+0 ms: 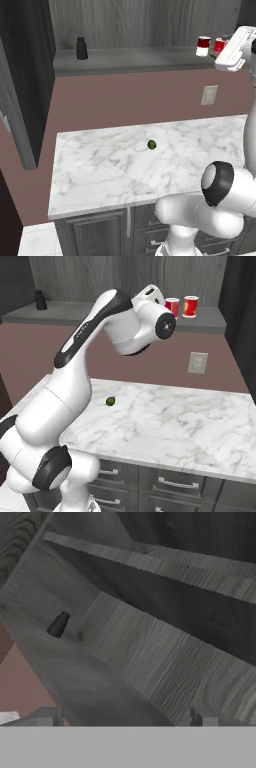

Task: Pick the cans from the counter and place them in their designated side in the cabinet.

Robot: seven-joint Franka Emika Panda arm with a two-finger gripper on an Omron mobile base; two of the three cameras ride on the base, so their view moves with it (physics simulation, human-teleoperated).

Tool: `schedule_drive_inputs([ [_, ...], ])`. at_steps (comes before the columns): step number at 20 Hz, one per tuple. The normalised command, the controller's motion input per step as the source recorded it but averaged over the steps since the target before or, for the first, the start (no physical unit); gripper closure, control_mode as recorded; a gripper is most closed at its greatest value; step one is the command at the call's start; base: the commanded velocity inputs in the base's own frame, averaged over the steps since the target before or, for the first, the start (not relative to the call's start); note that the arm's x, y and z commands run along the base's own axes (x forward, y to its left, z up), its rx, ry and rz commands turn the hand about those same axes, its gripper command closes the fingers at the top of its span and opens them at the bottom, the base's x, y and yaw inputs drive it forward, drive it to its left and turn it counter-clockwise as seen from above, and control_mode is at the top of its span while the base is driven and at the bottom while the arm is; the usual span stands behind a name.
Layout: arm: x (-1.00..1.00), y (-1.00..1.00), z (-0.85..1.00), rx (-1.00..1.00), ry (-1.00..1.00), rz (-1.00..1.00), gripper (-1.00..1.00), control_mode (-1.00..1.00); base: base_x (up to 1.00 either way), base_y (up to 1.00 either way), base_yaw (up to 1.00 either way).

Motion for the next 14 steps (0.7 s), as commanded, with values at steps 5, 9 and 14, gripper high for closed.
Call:
schedule_drive_inputs([
  [5, -0.9, 0.33, -0.16, -0.11, -0.08, 0.03, -1.0, -1.0, 0.0, 0.0, 0.0],
  [9, -0.91, 0.28, -0.21, -0.13, -0.08, 0.02, -1.0, -1.0, 0.0, 0.0, 0.0],
  [14, -0.89, 0.25, -0.24, -0.14, -0.06, 0.01, -1.0, -1.0, 0.0, 0.0, 0.0],
])
